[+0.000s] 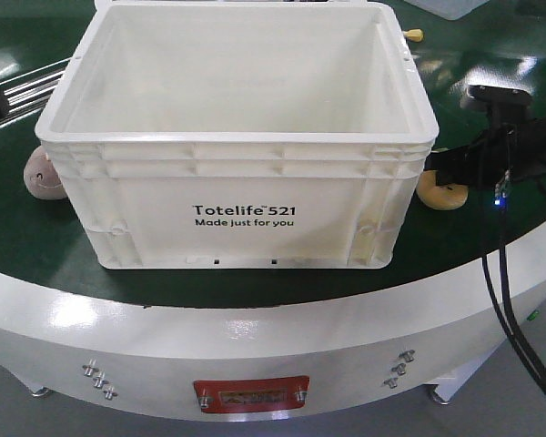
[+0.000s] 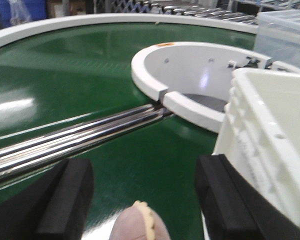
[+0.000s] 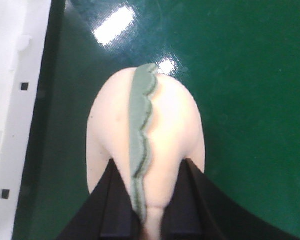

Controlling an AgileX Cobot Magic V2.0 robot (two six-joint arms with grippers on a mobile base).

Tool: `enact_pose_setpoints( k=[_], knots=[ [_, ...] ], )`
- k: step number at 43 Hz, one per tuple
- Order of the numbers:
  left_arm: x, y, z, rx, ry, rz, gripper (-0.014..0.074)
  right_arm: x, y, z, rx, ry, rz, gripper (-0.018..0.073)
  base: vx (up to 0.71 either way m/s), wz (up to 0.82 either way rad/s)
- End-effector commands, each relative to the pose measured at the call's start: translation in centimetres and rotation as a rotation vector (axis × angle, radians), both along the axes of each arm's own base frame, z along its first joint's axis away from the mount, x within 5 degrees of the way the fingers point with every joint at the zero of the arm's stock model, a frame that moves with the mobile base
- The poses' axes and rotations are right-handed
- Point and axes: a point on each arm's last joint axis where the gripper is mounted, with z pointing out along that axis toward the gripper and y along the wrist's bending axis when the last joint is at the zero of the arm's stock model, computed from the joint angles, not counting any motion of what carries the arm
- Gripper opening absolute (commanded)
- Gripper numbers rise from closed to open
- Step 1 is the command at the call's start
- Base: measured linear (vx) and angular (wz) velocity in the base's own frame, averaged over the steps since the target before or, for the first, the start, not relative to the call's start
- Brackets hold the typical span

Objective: Place moving items into box and shelve
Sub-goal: 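Lower right gripper onto yellow plush toy and close on it, then lower left gripper onto pink plush toy and close on it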

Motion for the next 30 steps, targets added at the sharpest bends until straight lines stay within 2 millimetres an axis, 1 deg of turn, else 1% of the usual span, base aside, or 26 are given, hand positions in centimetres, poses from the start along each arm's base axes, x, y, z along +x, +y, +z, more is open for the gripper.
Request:
enact_pose_setpoints(
  k=[1, 7, 8, 11, 17, 25, 30],
  knots=[
    [1.0, 0.8, 2.3, -0.009, -0.056, 0.028, 0.0537, 0.4, -0.2, 2.4, -0.009, -0.084, -0.002, -0.0010, 0.00, 0.00],
    [3.0, 1.2, 2.5, -0.017, 0.029, 0.013, 0.0537, 0.4, -0.1, 2.4, -0.007, -0.081, -0.002, -0.0008, 0.00, 0.00],
    [7.3, 0.8, 1.4, -0.014, 0.202, -0.057, 0.0537, 0.3, -0.1, 2.4, -0.003, -0.070, 0.003, -0.0008, 0.00, 0.00],
    [8.1, 0.8, 0.9, -0.018, 0.233, -0.065, 0.0537, 0.3, -0.1, 2.3, 0.000, -0.064, 0.006, -0.0008, 0.00, 0.00],
    [9.7, 0.9, -0.8, -0.018, 0.272, -0.062, 0.0537, 0.2, 0.0, 2.3, 0.002, -0.058, 0.009, -0.0008, 0.00, 0.00],
    [10.9, 1.0, -3.5, 0.021, 0.337, -0.071, 0.0528, 0.2, 0.0, 2.3, 0.001, -0.058, 0.010, -0.0008, 0.00, 0.00],
    [11.4, 1.0, -5.0, 0.016, 0.380, -0.072, 0.0519, 0.2, 0.0, 2.3, 0.000, -0.059, 0.010, -0.0008, 0.00, 0.00]
  ],
)
